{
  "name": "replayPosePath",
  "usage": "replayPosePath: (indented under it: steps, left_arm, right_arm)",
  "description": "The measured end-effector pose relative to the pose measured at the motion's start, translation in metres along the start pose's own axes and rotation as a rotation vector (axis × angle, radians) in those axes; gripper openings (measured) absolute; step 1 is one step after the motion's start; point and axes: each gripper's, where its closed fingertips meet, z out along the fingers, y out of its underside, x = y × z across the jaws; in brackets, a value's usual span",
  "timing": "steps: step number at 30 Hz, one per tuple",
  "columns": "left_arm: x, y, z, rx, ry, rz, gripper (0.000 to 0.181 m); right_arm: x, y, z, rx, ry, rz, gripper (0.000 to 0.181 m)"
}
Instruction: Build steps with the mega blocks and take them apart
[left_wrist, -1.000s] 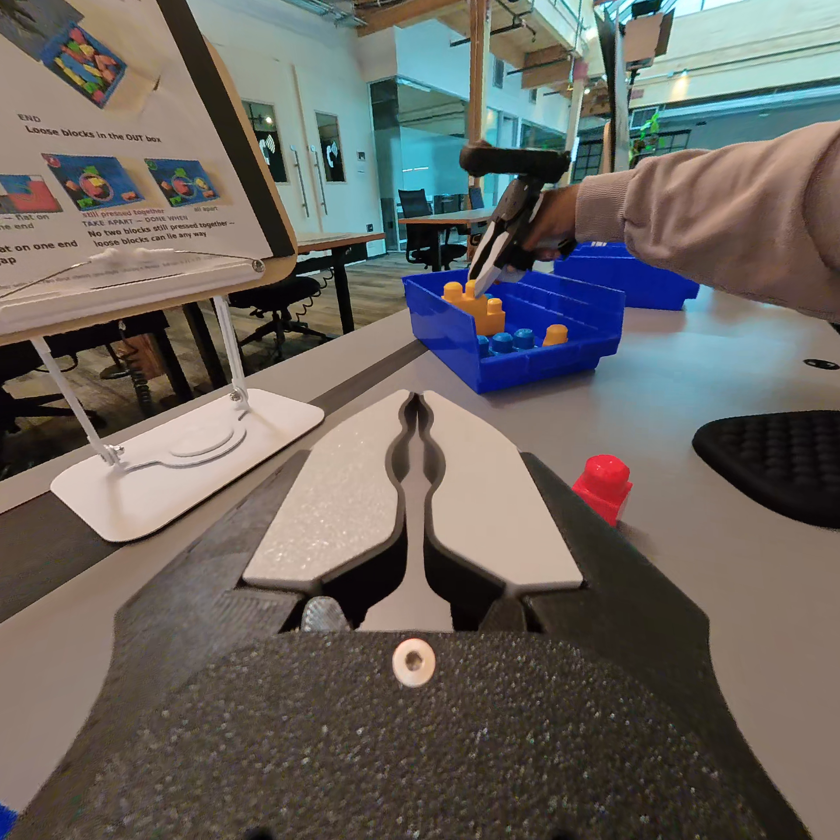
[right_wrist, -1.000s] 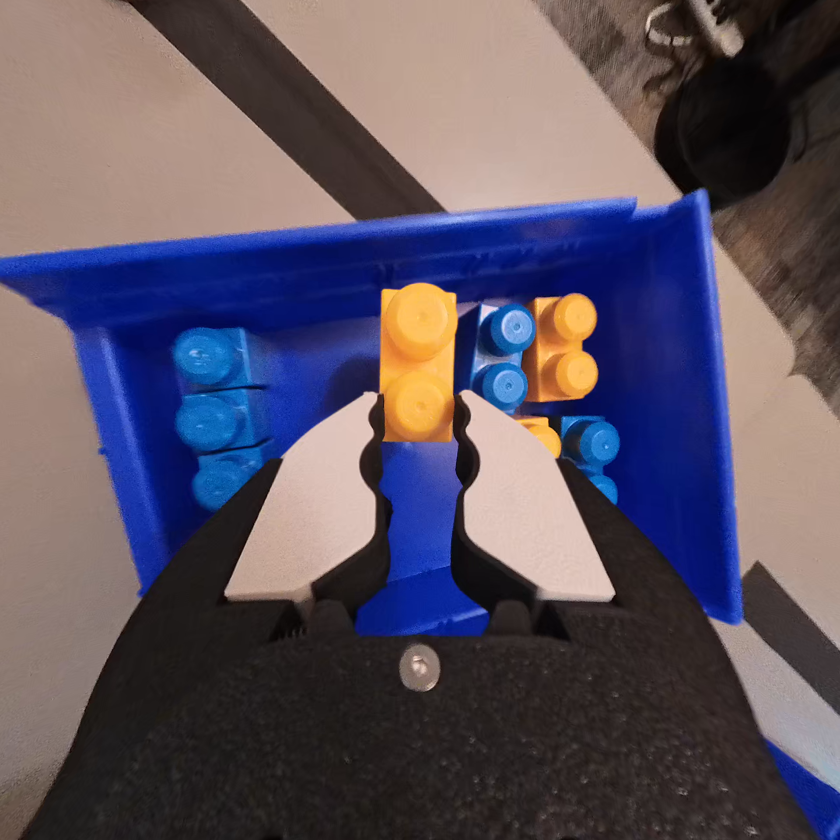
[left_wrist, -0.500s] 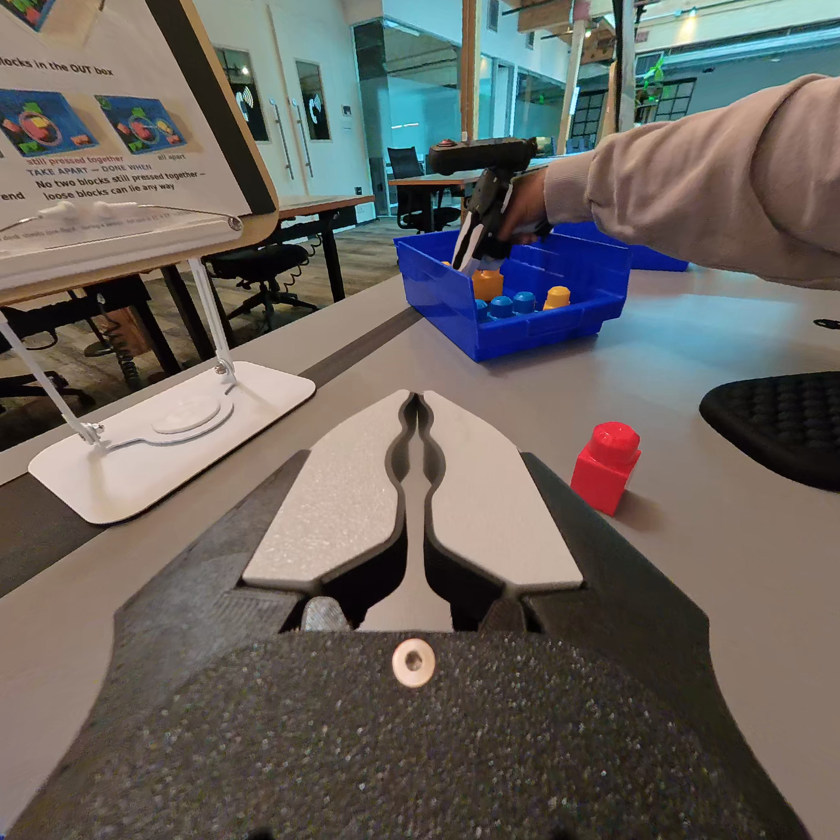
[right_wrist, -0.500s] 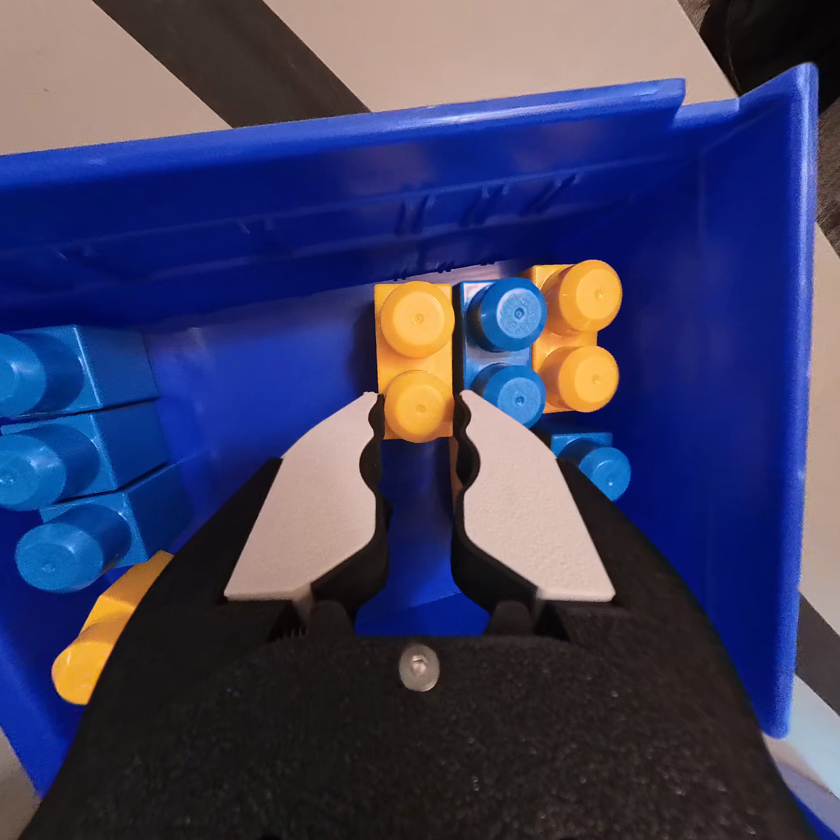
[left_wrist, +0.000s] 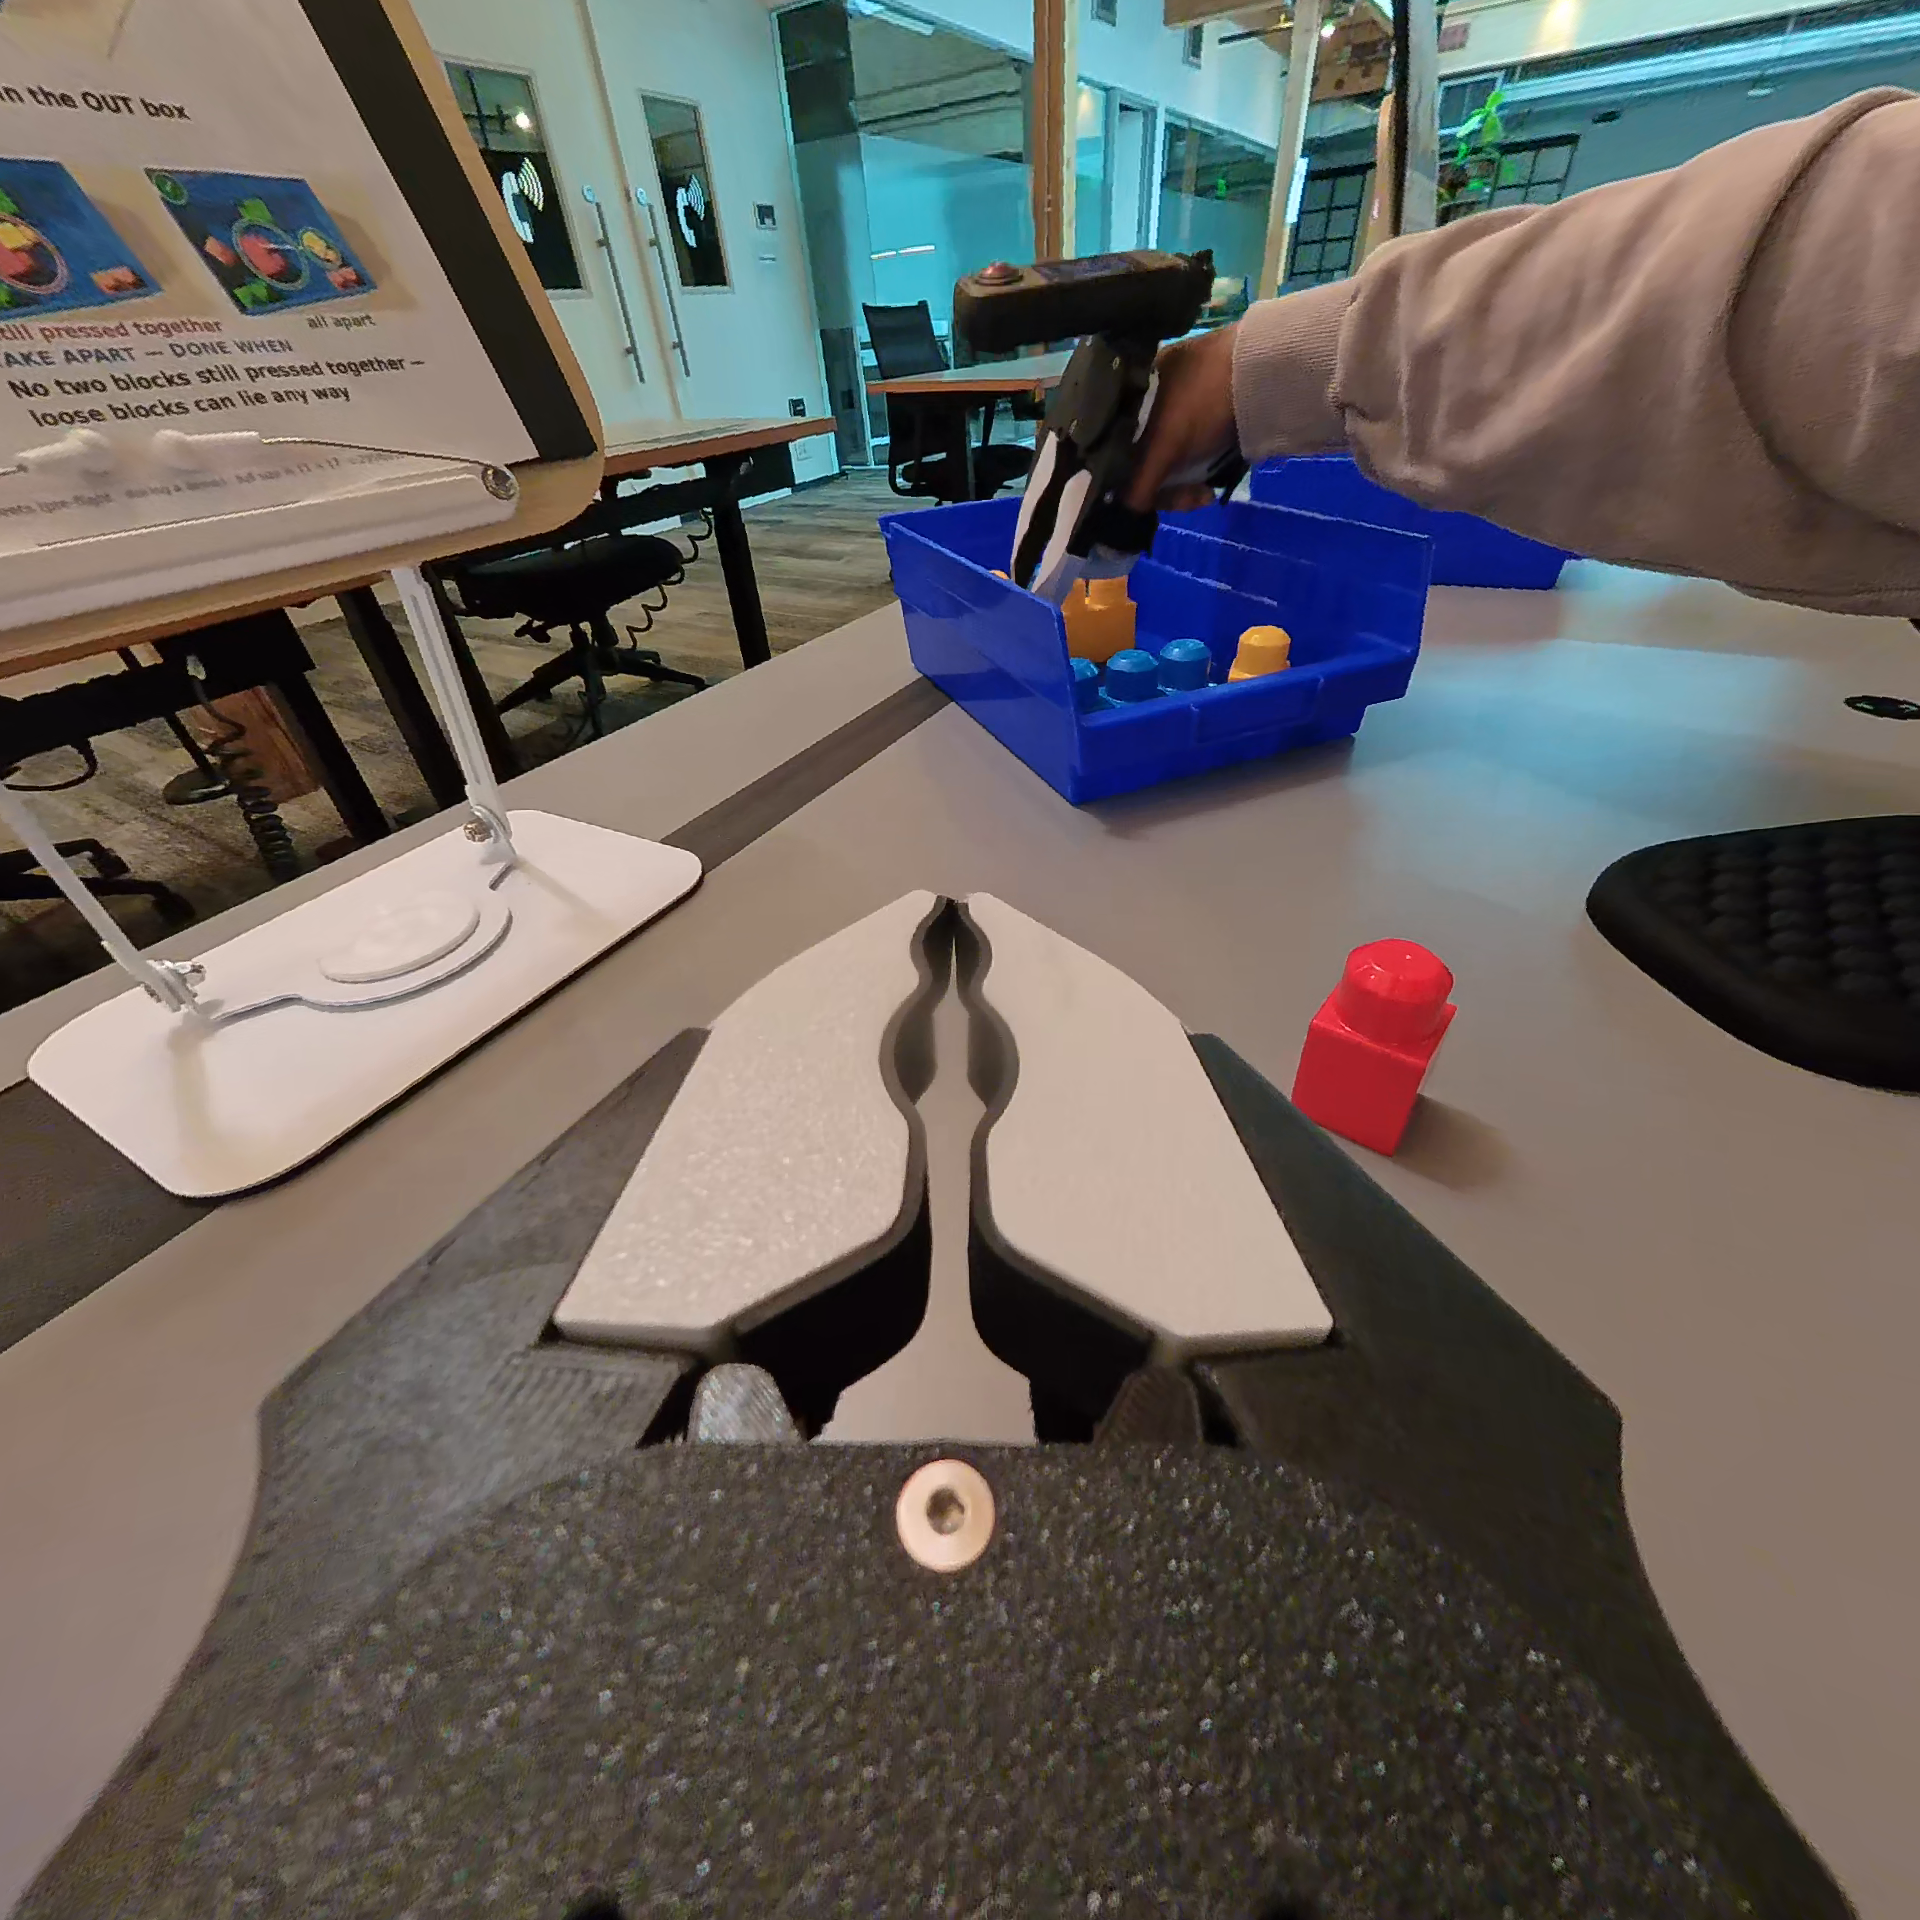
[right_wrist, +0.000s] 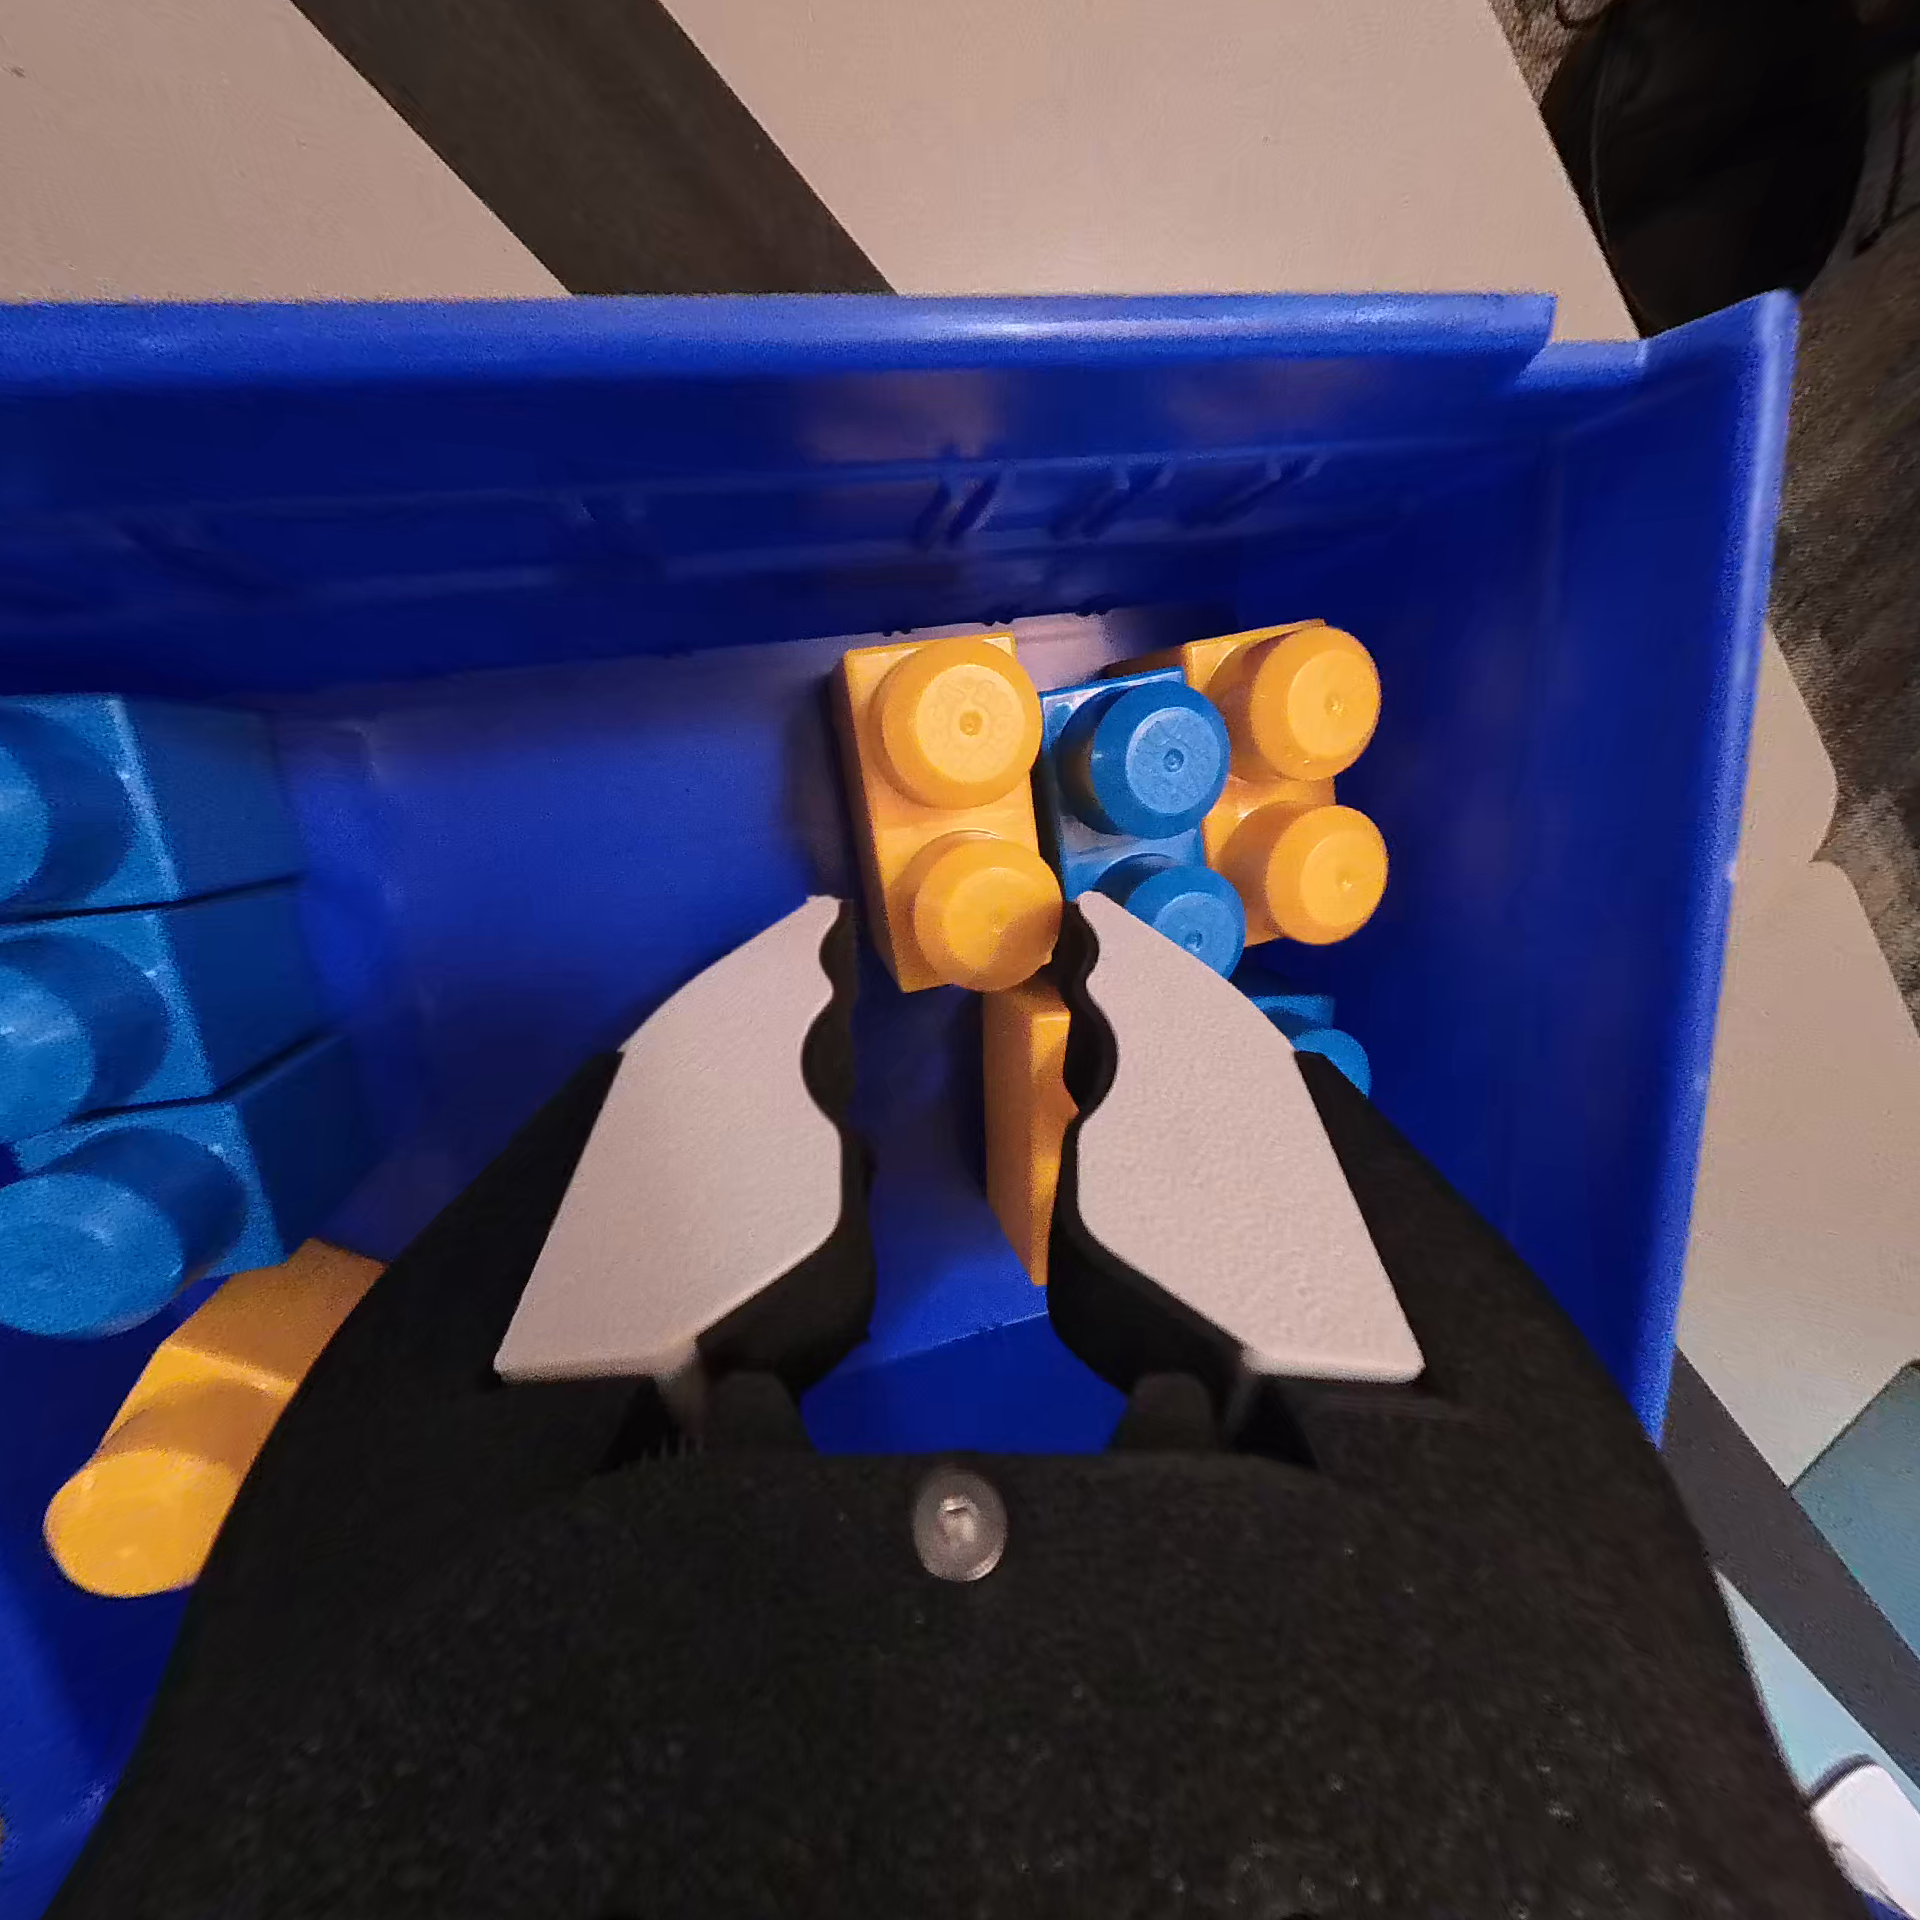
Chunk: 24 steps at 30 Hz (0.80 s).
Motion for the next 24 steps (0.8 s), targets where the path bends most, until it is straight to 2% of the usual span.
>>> replayPosePath:
  steps: [1,4,6,9,12,15,19,24]
  left_arm:
    - [0.0,0.0,0.0,0.001,0.0,0.001,0.0]
    - [0.0,-0.003,-0.001,0.008,-0.003,0.004,0.0]
    - [-0.001,-0.005,-0.002,0.016,-0.008,0.005,0.0]
    - [-0.005,-0.008,-0.003,0.028,-0.044,0.014,0.0]
    - [-0.018,-0.016,-0.009,0.068,-0.14,0.032,0.0]
    - [-0.032,-0.026,-0.019,0.119,-0.237,0.034,0.0]
    - [-0.043,-0.032,-0.027,0.158,-0.313,0.03,0.0]
    - [-0.042,-0.032,-0.027,0.15,-0.321,0.052,0.0]
  right_arm:
    - [-0.001,-0.002,-0.004,0.014,-0.004,0.002,0.038]
    - [-0.01,-0.02,-0.027,0.115,-0.021,0.006,0.038]
    - [-0.028,-0.041,-0.051,0.228,-0.055,-0.01,0.038]
    - [-0.089,-0.073,-0.089,0.391,-0.143,-0.104,0.038]
    - [-0.169,-0.086,-0.112,0.474,-0.241,-0.217,0.041]
    - [-0.249,-0.078,-0.114,0.459,-0.337,-0.308,0.042]
    - [-0.332,-0.057,-0.101,0.4,-0.435,-0.39,0.042]
    - [-0.384,-0.051,-0.085,0.36,-0.472,-0.422,0.043]
